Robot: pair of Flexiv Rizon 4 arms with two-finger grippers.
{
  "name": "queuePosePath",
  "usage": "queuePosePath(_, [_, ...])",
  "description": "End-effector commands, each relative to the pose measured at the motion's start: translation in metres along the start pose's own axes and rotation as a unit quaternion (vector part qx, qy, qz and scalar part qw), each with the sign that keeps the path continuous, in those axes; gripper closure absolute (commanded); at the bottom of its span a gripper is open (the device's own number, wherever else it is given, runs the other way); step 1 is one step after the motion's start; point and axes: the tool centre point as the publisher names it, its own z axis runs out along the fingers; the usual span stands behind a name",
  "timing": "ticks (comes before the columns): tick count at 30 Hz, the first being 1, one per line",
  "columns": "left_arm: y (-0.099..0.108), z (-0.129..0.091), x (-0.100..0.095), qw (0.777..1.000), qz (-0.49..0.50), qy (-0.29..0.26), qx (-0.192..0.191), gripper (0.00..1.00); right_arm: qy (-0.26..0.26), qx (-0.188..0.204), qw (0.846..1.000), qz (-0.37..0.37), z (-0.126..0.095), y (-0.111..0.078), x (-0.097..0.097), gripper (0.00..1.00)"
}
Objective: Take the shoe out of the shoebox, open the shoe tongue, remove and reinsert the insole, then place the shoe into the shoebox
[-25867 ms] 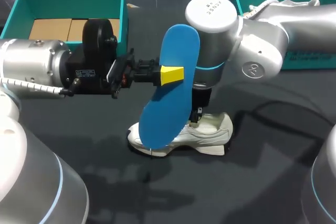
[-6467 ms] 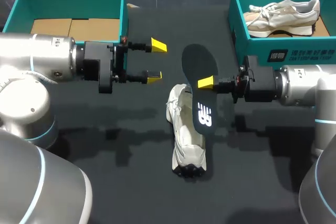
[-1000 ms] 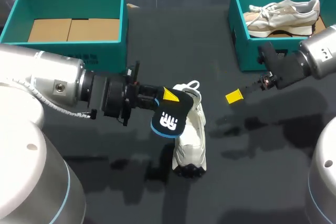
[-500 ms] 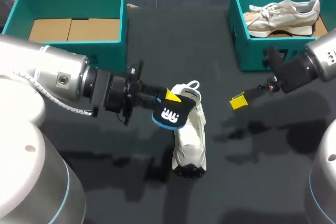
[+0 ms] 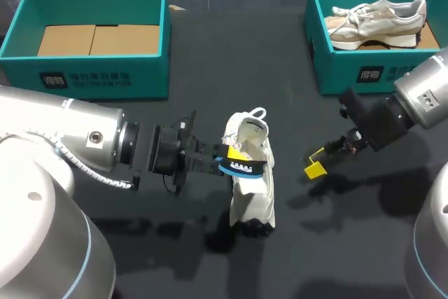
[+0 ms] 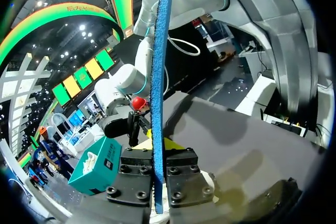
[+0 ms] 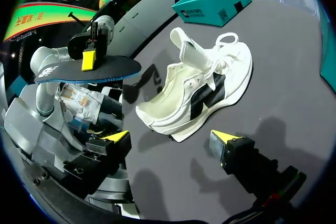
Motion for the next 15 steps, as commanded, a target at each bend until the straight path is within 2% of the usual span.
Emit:
queuePosePath(1, [-0.004,0.001,0.005,1.0,0.0,-0.011,-0.006,1.0,-0.002,-0.001,1.0,0.0,0.001,-0.002,0.001,0.0])
queuePosePath(7, [-0.004,0.001,0.005,1.0,0.0,-0.011,-0.006,1.0,-0.002,-0.001,1.0,0.0,0.001,-0.002,0.001,0.0])
queuePosePath(10, [0.003,0.011,0.008,1.0,-0.016,-0.012,0.0,1.0,-0.047,-0.002,0.998,-0.044,0.008,-0.004,-0.004,0.0])
queuePosePath(15, [0.017,0.015,0.01,0.998,-0.056,-0.015,0.008,1.0,-0.101,0.036,0.991,-0.079,0.021,-0.002,-0.016,0.0])
